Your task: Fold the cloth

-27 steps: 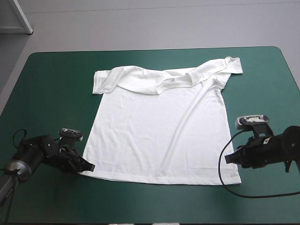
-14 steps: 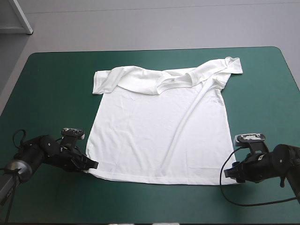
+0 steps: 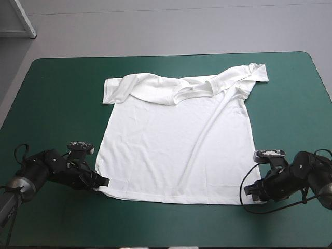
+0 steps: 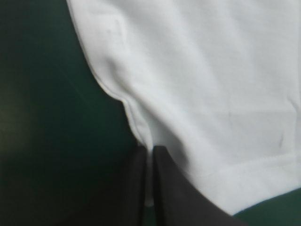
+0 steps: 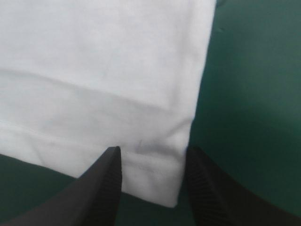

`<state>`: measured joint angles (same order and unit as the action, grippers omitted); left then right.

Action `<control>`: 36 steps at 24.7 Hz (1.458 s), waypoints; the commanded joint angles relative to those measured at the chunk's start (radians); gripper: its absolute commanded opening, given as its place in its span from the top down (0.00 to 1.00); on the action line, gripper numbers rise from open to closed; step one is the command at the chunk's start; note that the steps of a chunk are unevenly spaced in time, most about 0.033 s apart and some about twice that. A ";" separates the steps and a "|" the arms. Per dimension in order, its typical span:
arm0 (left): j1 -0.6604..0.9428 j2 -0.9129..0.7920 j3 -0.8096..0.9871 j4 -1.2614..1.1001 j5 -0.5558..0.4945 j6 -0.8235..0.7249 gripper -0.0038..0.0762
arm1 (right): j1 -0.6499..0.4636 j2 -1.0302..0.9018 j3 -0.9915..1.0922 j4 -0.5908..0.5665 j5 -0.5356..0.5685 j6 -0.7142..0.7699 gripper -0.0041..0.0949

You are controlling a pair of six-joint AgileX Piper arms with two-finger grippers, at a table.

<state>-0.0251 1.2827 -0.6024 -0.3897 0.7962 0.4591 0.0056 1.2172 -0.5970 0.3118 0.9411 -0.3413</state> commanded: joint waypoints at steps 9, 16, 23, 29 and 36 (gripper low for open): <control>-0.008 0.009 0.005 -0.024 -0.010 0.004 0.93 | 0.001 0.063 -0.002 0.071 -0.088 -0.065 0.95; -0.008 -0.086 -0.027 -0.088 -0.043 0.007 0.93 | 0.001 -0.053 -0.095 0.078 -0.148 -0.063 0.95; -0.008 -0.274 -0.219 -0.174 -0.156 0.032 0.93 | 0.001 -0.146 -0.422 0.177 -0.228 -0.168 0.96; -0.008 -0.320 -0.618 -0.176 -0.366 0.146 0.93 | 0.001 -0.146 -0.915 0.373 -0.344 -0.359 0.96; -0.008 -0.309 -0.962 -0.198 -0.636 0.339 0.93 | 0.001 -0.145 -1.286 0.368 -0.542 -0.489 0.96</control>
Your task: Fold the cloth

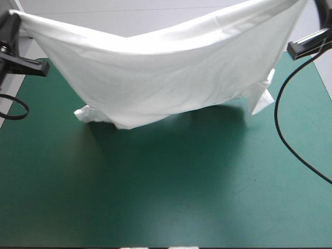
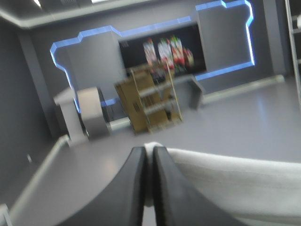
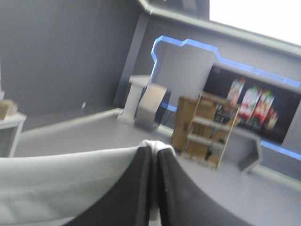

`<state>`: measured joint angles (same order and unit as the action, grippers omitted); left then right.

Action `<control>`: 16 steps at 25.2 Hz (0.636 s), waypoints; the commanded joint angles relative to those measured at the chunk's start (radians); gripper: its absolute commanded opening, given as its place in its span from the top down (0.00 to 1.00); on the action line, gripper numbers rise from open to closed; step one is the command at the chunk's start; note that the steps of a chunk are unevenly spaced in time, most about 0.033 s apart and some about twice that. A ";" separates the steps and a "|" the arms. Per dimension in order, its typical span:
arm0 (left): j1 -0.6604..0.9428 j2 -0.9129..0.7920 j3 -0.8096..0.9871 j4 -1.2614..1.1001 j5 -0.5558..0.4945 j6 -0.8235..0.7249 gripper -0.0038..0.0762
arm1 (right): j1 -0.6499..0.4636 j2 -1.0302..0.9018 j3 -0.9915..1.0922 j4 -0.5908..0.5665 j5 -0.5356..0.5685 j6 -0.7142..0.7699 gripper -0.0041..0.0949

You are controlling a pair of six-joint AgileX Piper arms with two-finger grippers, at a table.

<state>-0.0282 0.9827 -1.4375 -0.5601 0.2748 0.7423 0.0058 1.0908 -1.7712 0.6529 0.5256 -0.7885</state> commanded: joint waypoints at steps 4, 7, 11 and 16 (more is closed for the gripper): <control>-0.005 0.023 -0.270 -0.027 -0.115 0.082 0.93 | 0.001 -0.018 -0.213 0.027 -0.147 -0.103 0.96; -0.005 0.056 -0.367 -0.023 -0.115 0.087 0.93 | 0.001 -0.014 -0.268 0.019 -0.159 -0.116 0.96; -0.005 0.128 -0.482 -0.023 -0.076 0.091 0.93 | 0.001 0.000 -0.283 -0.023 -0.189 -0.116 0.96; -0.005 0.281 -0.568 -0.027 -0.022 0.083 0.93 | 0.001 0.121 -0.284 -0.132 -0.183 0.071 0.96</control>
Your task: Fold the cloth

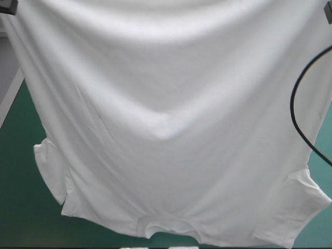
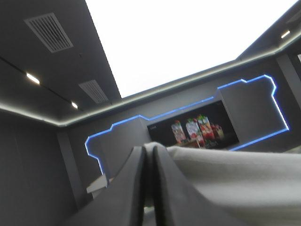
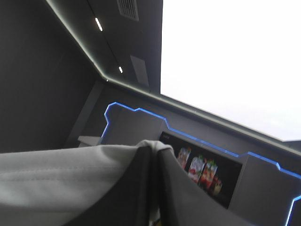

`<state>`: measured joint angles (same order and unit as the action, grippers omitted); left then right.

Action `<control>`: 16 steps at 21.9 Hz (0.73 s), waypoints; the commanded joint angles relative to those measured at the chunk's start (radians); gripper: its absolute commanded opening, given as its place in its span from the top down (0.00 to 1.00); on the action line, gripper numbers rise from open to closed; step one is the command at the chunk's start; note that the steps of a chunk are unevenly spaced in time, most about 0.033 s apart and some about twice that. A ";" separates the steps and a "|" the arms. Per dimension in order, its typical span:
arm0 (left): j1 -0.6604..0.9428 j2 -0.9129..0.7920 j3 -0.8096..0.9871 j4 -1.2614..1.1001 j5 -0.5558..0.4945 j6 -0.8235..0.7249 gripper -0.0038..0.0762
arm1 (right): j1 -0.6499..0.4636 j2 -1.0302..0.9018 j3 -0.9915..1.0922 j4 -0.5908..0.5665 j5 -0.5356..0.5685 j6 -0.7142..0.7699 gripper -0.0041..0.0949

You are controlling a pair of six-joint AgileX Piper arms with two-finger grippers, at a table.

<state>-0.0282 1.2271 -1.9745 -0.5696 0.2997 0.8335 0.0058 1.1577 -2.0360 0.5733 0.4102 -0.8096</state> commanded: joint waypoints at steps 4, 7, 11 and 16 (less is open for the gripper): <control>-0.005 0.141 -0.031 -0.017 -0.069 -0.013 0.93 | 0.001 0.209 -0.067 -0.050 -0.056 0.153 0.96; -0.005 0.267 -0.107 -0.017 -0.055 -0.016 0.93 | 0.001 0.387 -0.221 -0.045 -0.023 0.187 0.96; 0.013 0.548 -0.510 -0.013 0.052 -0.100 0.93 | 0.001 0.655 -0.614 -0.057 0.037 0.265 0.96; 0.070 0.735 -0.895 0.211 0.246 -0.392 0.93 | -0.001 0.718 -0.797 -0.157 0.032 0.308 0.96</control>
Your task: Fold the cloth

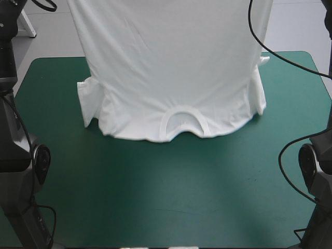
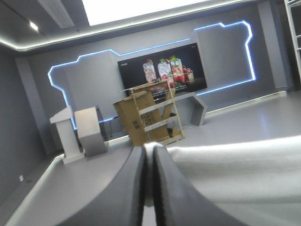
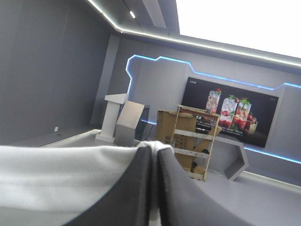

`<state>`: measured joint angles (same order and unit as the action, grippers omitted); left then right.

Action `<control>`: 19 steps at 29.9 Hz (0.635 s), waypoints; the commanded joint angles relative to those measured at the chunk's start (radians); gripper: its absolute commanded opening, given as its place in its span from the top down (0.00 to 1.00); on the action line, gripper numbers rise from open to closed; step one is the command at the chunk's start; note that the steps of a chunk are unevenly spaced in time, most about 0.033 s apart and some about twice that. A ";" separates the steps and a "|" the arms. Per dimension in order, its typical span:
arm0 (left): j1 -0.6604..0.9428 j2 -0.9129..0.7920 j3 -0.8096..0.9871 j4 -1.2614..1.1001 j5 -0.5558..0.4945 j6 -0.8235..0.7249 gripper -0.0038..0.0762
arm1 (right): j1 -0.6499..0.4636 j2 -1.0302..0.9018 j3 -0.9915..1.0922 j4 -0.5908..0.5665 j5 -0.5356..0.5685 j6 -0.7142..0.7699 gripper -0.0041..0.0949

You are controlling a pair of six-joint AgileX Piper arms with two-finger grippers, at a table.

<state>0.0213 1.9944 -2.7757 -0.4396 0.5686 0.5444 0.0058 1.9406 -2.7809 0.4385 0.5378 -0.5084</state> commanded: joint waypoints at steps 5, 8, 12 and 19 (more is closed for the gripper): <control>0.068 -0.069 -0.094 0.067 0.065 -0.102 0.93 | -0.001 -0.081 -0.050 -0.018 0.018 -0.010 0.96; 0.086 -0.072 -0.082 0.081 0.102 -0.147 0.93 | -0.001 -0.069 -0.024 -0.034 0.127 0.026 0.96; 0.084 -0.070 0.039 0.095 0.238 -0.198 0.93 | -0.001 -0.036 0.061 -0.111 0.247 0.105 0.96; 0.062 -0.092 0.475 0.069 0.322 -0.137 0.93 | 0.001 -0.035 0.297 -0.023 0.398 0.050 0.95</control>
<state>0.0968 1.9690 -2.4258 -0.3614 0.9178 0.3826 0.0058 1.9761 -2.5350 0.3579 0.9451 -0.4206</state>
